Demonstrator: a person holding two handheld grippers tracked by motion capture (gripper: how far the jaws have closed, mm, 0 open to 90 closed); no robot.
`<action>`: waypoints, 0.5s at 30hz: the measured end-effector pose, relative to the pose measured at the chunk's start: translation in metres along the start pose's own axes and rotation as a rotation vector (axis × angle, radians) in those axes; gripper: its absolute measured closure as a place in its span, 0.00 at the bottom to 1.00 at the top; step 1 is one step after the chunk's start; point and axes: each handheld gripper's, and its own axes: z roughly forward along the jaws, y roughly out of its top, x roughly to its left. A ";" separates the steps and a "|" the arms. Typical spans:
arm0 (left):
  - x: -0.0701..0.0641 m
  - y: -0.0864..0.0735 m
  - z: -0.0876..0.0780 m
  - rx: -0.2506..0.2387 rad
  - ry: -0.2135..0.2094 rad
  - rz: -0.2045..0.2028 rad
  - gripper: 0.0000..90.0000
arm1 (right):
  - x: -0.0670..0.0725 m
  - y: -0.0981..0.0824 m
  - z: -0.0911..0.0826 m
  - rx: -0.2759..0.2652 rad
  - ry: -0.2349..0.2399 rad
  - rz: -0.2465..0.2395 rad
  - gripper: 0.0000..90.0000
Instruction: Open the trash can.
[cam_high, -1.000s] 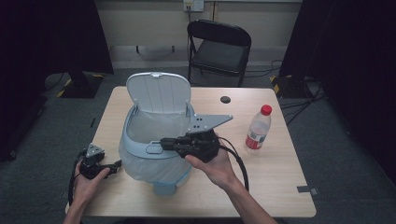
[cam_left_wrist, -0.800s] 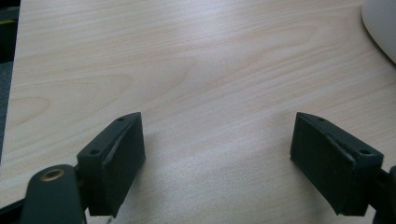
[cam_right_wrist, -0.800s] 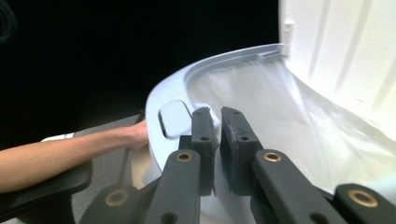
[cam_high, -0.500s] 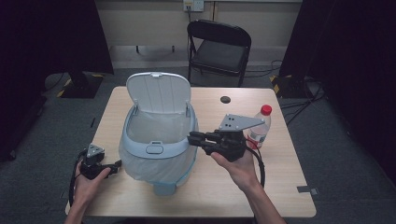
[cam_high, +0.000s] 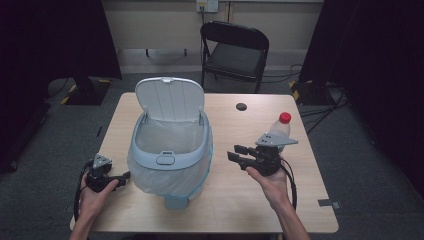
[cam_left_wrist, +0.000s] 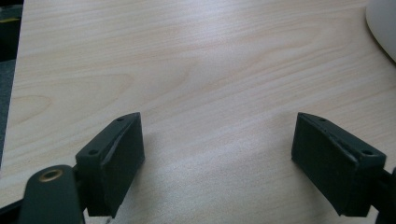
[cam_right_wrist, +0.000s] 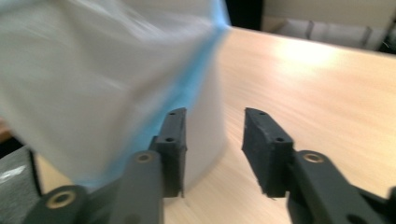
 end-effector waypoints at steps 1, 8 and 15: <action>0.000 0.000 0.000 0.000 0.000 0.000 0.18 | -0.003 -0.005 0.000 0.007 -0.028 0.007 0.59; 0.000 0.000 0.000 0.001 0.001 0.000 0.18 | -0.027 -0.031 0.002 0.075 -0.132 0.061 0.41; 0.000 0.000 0.000 0.000 0.000 0.000 0.18 | -0.054 -0.060 -0.005 0.131 -0.230 0.144 0.34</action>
